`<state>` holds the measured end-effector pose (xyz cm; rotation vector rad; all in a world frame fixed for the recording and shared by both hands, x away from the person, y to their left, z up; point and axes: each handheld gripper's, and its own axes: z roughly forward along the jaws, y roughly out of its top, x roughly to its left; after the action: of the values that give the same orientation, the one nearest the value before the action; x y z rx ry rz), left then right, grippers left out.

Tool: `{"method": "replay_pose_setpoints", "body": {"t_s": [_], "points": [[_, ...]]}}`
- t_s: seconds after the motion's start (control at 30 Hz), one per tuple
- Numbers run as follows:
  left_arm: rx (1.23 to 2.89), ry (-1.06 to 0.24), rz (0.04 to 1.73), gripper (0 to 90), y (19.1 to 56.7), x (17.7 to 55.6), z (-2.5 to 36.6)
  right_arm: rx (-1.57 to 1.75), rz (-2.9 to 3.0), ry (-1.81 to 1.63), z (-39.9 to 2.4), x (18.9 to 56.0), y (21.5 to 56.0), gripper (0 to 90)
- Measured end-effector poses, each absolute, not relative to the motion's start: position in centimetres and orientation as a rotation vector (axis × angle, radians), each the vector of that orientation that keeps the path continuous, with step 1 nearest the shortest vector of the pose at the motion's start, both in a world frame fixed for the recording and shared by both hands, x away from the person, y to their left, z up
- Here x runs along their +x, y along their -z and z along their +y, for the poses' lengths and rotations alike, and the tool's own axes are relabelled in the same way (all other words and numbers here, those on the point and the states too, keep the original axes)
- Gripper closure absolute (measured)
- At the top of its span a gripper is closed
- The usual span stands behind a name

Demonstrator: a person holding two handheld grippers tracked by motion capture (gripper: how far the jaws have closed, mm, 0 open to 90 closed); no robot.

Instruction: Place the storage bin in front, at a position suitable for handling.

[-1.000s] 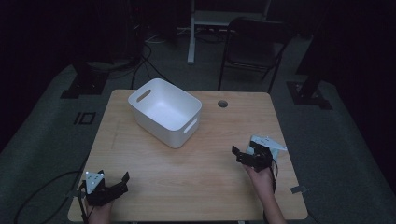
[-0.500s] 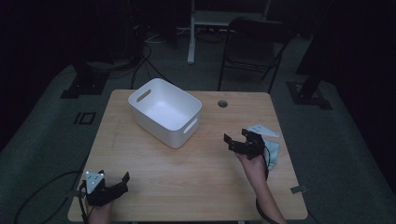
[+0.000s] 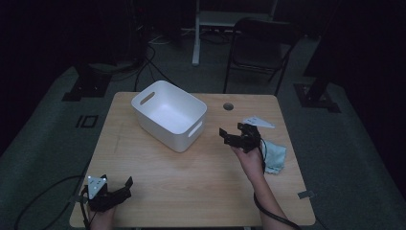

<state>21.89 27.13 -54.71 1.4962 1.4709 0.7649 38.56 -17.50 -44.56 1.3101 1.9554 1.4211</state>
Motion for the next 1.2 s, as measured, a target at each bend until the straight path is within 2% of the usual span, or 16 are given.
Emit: {"method": "replay_pose_setpoints", "body": {"t_s": [0.67,1.2], "points": [[1.500,-0.751,1.468,1.6,54.8,21.9,27.0,1.244,1.997,-1.441,-12.8,41.9,42.2,13.0],[1.508,-0.743,1.466,1.6,54.8,22.1,27.2,1.261,2.029,-1.438,-10.5,44.6,42.0,13.0]]}}
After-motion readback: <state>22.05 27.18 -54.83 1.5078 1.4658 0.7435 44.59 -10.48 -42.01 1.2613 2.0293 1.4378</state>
